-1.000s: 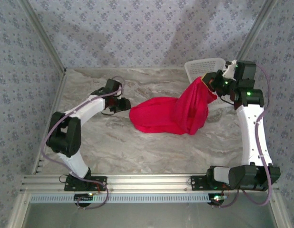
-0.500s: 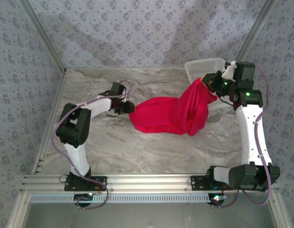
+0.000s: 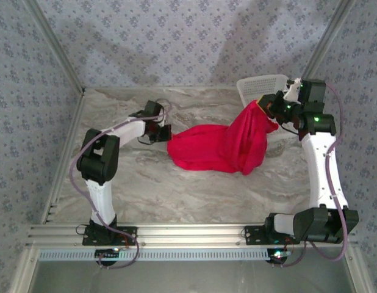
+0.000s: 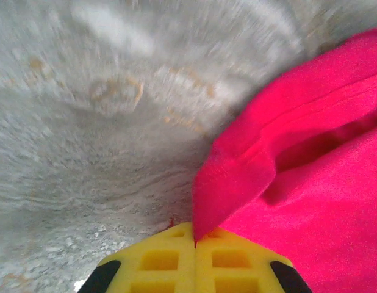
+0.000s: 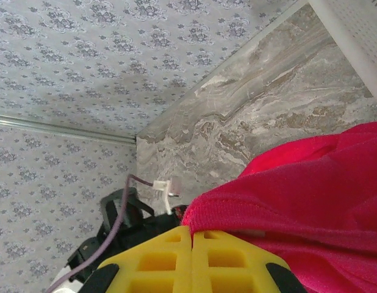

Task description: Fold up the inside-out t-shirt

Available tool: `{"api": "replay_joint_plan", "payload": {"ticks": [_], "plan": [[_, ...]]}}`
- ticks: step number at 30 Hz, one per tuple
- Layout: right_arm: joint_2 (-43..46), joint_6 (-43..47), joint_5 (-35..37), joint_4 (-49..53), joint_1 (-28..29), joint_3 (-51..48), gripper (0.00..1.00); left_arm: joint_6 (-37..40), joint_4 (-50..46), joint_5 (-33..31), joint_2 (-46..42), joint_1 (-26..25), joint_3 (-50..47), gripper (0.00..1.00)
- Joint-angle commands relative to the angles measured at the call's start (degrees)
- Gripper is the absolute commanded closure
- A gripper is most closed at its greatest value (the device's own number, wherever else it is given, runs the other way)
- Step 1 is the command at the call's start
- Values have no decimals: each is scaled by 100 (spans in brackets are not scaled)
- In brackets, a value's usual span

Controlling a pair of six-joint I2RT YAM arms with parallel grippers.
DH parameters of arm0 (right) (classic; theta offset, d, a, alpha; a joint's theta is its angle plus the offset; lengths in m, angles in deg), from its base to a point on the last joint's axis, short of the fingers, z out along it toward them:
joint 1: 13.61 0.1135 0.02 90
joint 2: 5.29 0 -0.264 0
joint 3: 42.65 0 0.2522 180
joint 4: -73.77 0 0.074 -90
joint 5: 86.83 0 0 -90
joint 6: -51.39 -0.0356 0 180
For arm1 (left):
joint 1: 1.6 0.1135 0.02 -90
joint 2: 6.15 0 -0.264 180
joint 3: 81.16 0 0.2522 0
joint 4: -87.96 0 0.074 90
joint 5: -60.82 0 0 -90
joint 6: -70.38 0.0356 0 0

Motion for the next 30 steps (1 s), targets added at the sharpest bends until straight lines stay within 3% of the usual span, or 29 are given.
{"api": "replay_joint_plan", "payload": {"ticks": [1,5,10,13,21,30], "plan": [[-42,128,-299,181,-243,475,100,-610,-129,1131,-1212,936,536,100],[2,106,-547,380,-857,861,100,-2121,1031,2240,-2394,2471,459,100],[99,-184,-726,170,-1232,797,100,-3275,2038,2731,-2921,3618,287,100],[135,-303,-777,88,-1225,844,100,-3651,2472,3018,-2963,3825,233,100],[182,-417,-1039,254,-1338,1317,100,-3995,2559,2938,-3327,4343,540,100],[695,-778,-1486,252,-1386,1861,100,-3751,1240,2832,-3942,4555,1772,100]]}}
